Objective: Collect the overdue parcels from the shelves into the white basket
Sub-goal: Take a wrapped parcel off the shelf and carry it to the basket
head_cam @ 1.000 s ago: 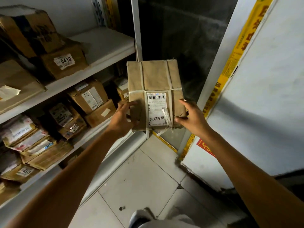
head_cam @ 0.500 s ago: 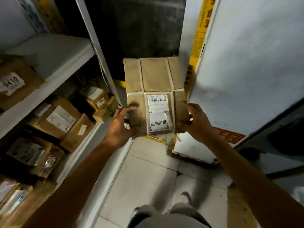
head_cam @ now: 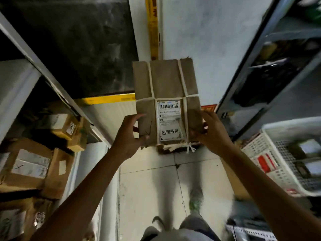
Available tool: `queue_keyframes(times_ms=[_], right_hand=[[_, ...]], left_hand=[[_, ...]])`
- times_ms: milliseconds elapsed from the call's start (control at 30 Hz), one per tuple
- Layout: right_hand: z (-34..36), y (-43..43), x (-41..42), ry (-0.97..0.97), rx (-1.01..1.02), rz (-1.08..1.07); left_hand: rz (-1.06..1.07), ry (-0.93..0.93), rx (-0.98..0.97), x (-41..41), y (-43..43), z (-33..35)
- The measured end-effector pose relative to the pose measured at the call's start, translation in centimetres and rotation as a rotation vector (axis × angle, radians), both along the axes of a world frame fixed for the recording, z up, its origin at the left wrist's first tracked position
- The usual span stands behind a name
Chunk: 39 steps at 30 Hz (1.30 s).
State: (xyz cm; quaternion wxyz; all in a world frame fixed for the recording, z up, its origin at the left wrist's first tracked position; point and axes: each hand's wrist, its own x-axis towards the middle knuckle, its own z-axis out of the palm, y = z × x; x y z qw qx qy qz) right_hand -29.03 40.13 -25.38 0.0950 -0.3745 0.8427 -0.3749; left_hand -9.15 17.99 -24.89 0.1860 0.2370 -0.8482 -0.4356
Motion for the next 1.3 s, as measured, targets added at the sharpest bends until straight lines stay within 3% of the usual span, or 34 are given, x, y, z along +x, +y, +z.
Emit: queue_keyframes(times_ms=[367,833,1300], right_hand=[[-0.9,10.9,-1.1,-0.002,0.056,-0.308],[-3.1,23.2,-8.8,0.016,0.002,-0.676],[-3.9,28.8,-13.9,-0.088,0.052,-0.991]], left_hand=[[-0.306,-0.065,0.048,-9.0,5.8,-0.8],[-0.645,-0.115,0.025,-26.5,15.7,-1.7],[-0.994,-0.195,-0.018,-42.5,22.4,-4.6]])
